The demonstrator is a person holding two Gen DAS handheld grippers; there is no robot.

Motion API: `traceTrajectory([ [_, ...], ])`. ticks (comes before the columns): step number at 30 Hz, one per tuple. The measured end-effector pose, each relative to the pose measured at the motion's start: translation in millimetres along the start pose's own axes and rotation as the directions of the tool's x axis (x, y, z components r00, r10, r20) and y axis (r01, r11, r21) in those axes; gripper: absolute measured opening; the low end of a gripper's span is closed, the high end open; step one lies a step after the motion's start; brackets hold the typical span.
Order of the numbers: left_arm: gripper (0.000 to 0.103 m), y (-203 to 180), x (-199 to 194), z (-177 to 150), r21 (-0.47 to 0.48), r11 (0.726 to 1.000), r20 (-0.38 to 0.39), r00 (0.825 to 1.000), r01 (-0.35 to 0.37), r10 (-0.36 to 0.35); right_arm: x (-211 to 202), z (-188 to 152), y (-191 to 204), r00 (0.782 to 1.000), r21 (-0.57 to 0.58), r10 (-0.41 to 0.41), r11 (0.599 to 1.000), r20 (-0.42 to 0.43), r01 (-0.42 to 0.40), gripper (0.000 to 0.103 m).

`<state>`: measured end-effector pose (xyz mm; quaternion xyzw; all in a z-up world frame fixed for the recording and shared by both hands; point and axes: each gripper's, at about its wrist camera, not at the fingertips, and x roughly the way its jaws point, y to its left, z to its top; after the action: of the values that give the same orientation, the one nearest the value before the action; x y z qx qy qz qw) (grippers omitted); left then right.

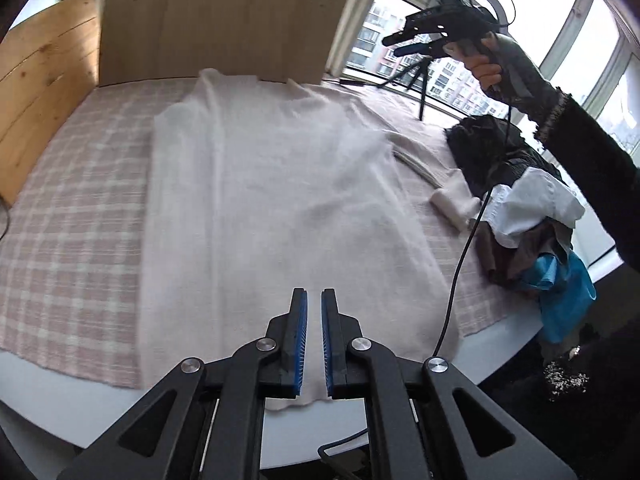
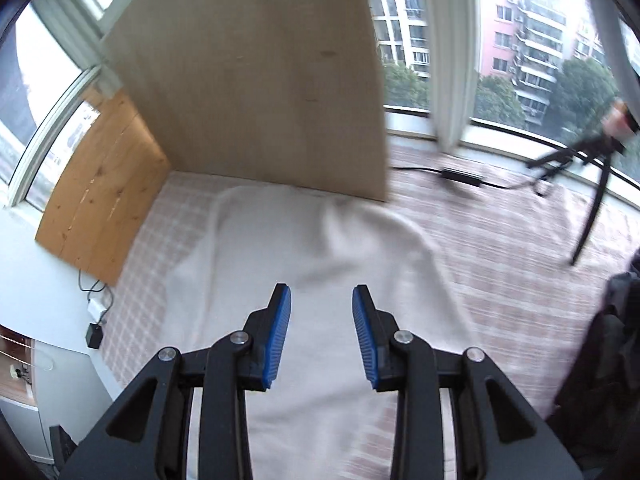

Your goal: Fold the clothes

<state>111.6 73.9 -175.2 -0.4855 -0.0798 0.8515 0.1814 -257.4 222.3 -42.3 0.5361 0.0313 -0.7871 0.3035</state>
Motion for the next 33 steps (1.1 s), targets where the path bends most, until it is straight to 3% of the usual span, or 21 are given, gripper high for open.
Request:
traceTrajectory([
  [2,0.005,-33,19,0,0.002,1.000,-0.029,0.999,0.031,-0.031,9,1,-27,1.000,-0.034,-0.024,0.999,-0.014,0.023,0.032],
  [5,0.010,-77,45,-9,0.000,0.998,-0.079,0.995,0.058,-0.058,43,6,-46,0.999,-0.082,-0.035,0.996,-0.023,0.033,0.048],
  [11,0.011,-122,89,-27,-0.017,0.999,-0.183,0.983,0.033,-0.036,122,32,-58,0.997,-0.102,-0.058,0.993,-0.042,0.053,0.048],
  [15,0.011,-127,90,-30,-0.052,0.999,-0.193,0.981,0.007,-0.017,154,42,-60,0.993,-0.123,-0.088,0.989,-0.073,0.078,0.048],
  [17,0.011,-122,87,-31,-0.085,0.996,-0.184,0.983,-0.012,-0.004,163,42,-62,0.992,-0.131,-0.093,0.988,-0.086,0.081,0.044],
  [18,0.011,-120,85,-31,-0.101,0.995,-0.179,0.984,-0.021,0.003,167,41,-64,0.991,-0.124,-0.089,0.989,-0.097,0.076,0.028],
  [20,0.011,-115,80,-32,-0.132,0.990,-0.170,0.985,-0.040,0.017,163,38,-70,0.992,-0.097,-0.072,0.993,-0.100,0.062,0.007],
  [21,0.011,-113,78,-33,-0.146,0.988,-0.167,0.986,-0.052,0.028,160,37,-73,0.993,-0.084,-0.063,0.995,-0.098,0.055,0.007],
  [26,0.011,-111,64,-41,-0.174,0.980,-0.142,0.987,-0.095,0.071,128,30,-105,0.999,0.036,-0.018,0.999,-0.028,0.019,0.007],
  [28,0.011,-112,61,-45,-0.181,0.978,-0.140,0.987,-0.107,0.082,132,26,-114,0.993,0.074,-0.048,0.996,-0.109,0.056,0.015],
  [30,0.011,-118,57,-49,-0.169,0.978,-0.137,0.986,-0.120,0.097,122,20,-117,0.990,0.111,-0.054,0.991,-0.128,0.068,0.017],
  [33,0.014,-126,51,-57,-0.137,0.983,-0.131,0.986,-0.122,0.104,80,7,-115,0.995,0.130,0.041,0.991,-0.086,-0.030,0.018],
])
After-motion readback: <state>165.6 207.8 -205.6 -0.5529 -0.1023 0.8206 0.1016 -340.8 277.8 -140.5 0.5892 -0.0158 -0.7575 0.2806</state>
